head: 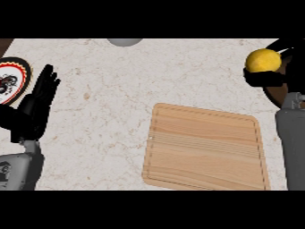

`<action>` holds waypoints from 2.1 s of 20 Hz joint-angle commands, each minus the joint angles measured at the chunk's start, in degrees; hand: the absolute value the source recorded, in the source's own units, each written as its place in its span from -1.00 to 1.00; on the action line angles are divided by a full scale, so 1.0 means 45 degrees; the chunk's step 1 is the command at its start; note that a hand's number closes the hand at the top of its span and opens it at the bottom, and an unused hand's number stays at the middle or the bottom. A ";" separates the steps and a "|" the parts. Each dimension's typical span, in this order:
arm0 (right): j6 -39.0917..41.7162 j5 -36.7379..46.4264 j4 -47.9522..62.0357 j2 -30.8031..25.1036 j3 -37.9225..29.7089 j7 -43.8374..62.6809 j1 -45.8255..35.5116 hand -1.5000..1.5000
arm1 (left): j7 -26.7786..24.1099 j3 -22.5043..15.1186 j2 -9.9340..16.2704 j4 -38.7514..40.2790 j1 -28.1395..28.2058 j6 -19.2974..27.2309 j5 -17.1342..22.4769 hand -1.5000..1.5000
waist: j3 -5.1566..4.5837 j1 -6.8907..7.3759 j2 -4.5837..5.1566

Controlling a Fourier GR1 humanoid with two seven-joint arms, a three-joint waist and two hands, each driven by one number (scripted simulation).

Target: Pick the lemon from the cutting board and place it in the pan

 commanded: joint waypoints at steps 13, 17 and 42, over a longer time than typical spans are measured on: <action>-0.4514 -0.0359 1.0895 -0.4920 -0.3675 -0.6530 -0.1492 1.00 | -0.0125 -0.0482 -0.0604 0.0204 -0.0329 0.0171 -0.0226 0.00 | 0.0039 0.0555 0.0238; -0.5137 -0.0975 1.2853 -0.5473 -0.4418 -0.7947 -0.1798 1.00 | -0.0062 -0.0140 -0.0108 0.0547 -0.0709 -0.0267 0.0037 0.00 | 0.0064 0.0636 0.0321; -0.1445 -0.6428 1.5507 -0.5734 -0.9094 -1.3706 -0.1979 -1.00 | 0.0071 -0.0527 -0.0695 0.0209 -0.0445 0.0380 -0.0422 0.00 | 0.0081 0.0369 0.0184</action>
